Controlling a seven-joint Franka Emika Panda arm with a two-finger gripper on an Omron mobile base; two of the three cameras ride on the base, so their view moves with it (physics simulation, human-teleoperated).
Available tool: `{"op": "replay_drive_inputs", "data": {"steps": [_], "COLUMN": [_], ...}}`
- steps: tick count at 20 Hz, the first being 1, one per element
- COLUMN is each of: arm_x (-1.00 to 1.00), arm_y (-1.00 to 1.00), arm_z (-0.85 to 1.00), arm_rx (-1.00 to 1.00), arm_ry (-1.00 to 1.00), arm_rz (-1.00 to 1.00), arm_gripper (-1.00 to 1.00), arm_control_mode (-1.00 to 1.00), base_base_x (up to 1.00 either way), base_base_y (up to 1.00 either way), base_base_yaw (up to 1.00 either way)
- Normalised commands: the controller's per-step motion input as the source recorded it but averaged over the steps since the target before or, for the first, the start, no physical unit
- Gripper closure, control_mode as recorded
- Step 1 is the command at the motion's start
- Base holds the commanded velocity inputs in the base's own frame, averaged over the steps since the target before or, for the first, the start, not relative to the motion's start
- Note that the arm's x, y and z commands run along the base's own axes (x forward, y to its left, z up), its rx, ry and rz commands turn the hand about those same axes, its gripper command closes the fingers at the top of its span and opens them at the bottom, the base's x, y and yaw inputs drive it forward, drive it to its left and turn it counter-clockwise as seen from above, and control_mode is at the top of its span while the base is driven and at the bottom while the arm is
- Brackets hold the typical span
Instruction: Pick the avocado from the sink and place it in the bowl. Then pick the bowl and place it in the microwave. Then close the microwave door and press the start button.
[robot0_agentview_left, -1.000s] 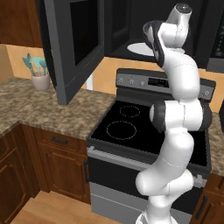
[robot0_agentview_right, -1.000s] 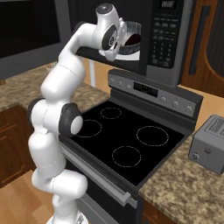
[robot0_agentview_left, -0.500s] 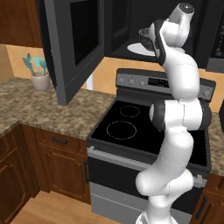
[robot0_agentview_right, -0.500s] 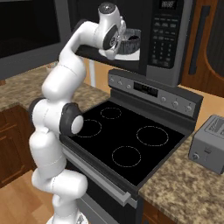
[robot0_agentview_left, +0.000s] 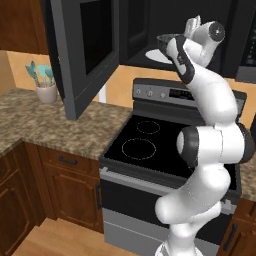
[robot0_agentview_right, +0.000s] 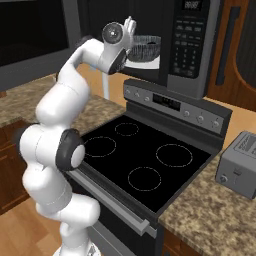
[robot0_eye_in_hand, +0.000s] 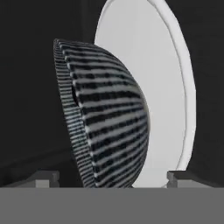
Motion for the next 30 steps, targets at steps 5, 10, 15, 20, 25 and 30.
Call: {"op": "replay_drive_inputs", "data": {"steps": [5, 10, 15, 20, 25, 30], "arm_x": [-0.98, -1.0, -1.0, -1.0, -0.96, -0.78], "arm_y": [0.05, 0.1, 0.37, 0.56, 0.61, 0.62], "arm_z": [0.55, 0.1, 0.13, 0.04, 0.27, 0.17], "arm_rx": [-0.01, 0.0, 0.0, 0.0, 0.0, 0.0], "arm_ry": [-0.19, -0.19, -0.04, 0.0, 0.13, 0.23], "arm_rz": [0.0, 0.01, 0.0, 0.0, 0.0, 0.0], "arm_gripper": [-1.0, -1.0, -1.0, -1.0, -1.0, -1.0], "arm_control_mode": [-1.0, -1.0, -1.0, -1.0, -1.0, -1.0], "base_base_x": [0.0, 0.0, 0.0, 0.0, 0.0, 0.0], "base_base_y": [0.0, 0.0, 0.0, 0.0, 0.0, 0.0], "base_base_yaw": [0.0, 0.0, 0.0, 0.0, 0.0, 0.0]}}
